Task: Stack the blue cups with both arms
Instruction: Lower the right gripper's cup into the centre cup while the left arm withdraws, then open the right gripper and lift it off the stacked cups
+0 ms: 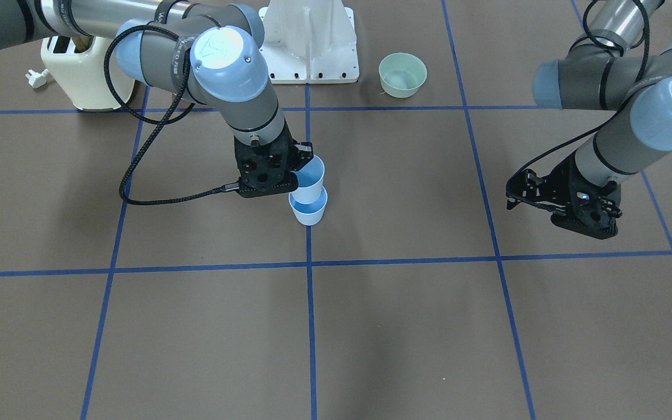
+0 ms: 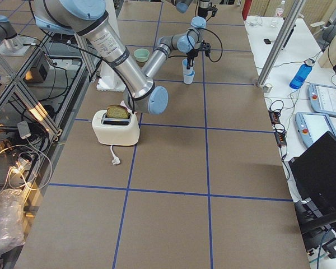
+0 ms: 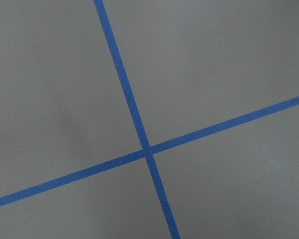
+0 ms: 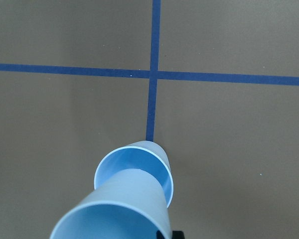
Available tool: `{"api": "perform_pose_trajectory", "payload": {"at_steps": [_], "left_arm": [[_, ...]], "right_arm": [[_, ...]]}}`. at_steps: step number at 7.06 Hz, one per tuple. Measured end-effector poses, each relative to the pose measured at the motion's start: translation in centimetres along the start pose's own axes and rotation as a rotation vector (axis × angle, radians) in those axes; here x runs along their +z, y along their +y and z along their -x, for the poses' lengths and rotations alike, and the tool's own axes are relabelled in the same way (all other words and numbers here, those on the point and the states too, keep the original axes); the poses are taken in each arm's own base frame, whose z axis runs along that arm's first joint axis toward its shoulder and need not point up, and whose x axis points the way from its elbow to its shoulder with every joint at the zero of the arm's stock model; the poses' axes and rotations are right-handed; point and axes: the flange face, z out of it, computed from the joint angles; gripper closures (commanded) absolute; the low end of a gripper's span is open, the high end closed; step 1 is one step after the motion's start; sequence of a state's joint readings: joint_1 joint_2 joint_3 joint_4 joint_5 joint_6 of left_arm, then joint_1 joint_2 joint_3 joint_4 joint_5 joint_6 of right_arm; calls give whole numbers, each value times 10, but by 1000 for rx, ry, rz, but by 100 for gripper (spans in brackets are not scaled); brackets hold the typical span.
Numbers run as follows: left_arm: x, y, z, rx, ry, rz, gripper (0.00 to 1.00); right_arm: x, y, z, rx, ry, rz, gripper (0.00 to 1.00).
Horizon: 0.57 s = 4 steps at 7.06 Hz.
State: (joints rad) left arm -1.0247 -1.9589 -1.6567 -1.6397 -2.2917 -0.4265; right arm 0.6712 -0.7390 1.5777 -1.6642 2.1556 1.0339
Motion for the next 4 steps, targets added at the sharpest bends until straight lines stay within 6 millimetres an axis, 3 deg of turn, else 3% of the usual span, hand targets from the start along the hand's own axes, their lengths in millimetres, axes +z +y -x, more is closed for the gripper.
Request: {"api": "perform_pose_trajectory", "payload": {"at_steps": [2,3,4], "left_arm": [[0,0,0,0,1,-1,3],[0,0,0,2,1,-2,3],[-1,0,-1,3,1,-3,3]], "right_arm": [[1,0,0,-1,1,-1,82],[1,0,0,0,1,-1,60],[1,0,0,0,1,-1,30]]}}
